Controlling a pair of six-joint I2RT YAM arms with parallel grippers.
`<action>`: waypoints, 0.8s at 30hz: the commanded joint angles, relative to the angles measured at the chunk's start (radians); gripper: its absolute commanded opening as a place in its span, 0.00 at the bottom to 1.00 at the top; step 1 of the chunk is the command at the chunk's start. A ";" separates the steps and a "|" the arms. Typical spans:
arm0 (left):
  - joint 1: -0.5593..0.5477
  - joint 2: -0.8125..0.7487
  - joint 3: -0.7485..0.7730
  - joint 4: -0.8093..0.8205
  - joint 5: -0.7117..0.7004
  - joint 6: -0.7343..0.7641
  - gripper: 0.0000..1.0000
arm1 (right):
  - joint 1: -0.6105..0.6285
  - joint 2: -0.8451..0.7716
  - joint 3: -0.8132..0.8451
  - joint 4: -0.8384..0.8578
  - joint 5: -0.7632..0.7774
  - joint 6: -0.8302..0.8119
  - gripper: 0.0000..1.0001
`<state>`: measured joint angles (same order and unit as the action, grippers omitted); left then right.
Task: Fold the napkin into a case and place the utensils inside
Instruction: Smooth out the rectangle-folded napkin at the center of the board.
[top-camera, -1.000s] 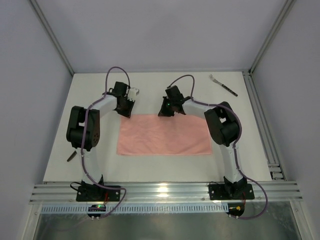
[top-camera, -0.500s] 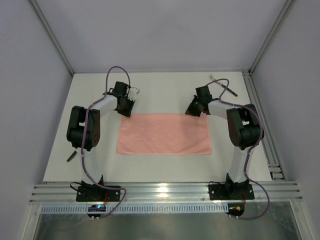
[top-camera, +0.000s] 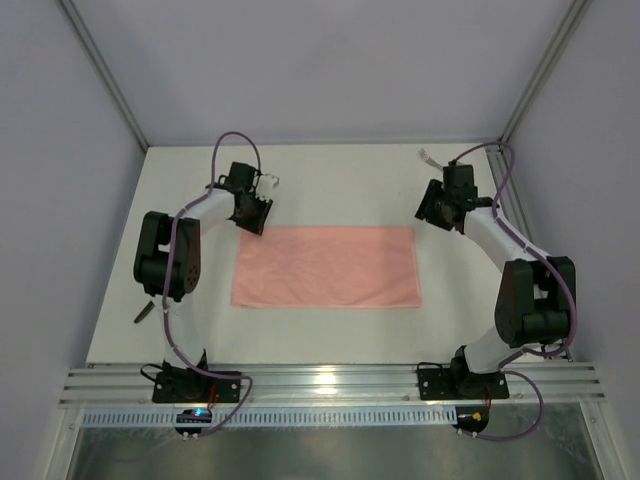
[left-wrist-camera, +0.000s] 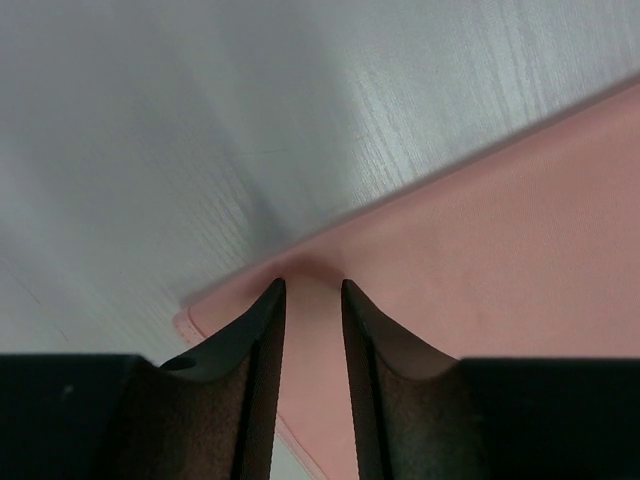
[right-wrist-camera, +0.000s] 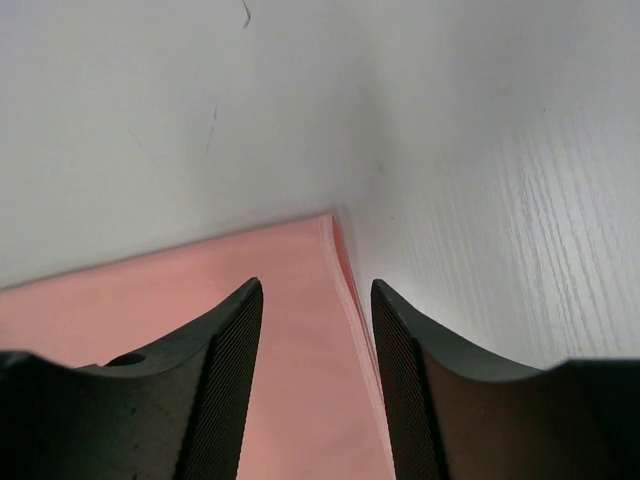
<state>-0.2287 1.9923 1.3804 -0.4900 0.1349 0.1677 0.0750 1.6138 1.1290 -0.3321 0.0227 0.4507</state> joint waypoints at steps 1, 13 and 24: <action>0.005 -0.070 0.042 -0.021 -0.001 0.023 0.31 | 0.005 -0.058 -0.125 -0.096 -0.048 -0.092 0.53; 0.091 -0.214 -0.093 -0.110 -0.066 0.052 0.42 | 0.008 -0.012 -0.334 -0.050 -0.148 -0.098 0.43; 0.149 -0.167 -0.188 -0.105 -0.027 0.029 0.42 | 0.014 0.006 -0.310 -0.081 -0.191 -0.104 0.30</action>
<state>-0.0738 1.8339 1.1893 -0.6041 0.0891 0.1986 0.0776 1.5745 0.8215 -0.3527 -0.1463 0.3611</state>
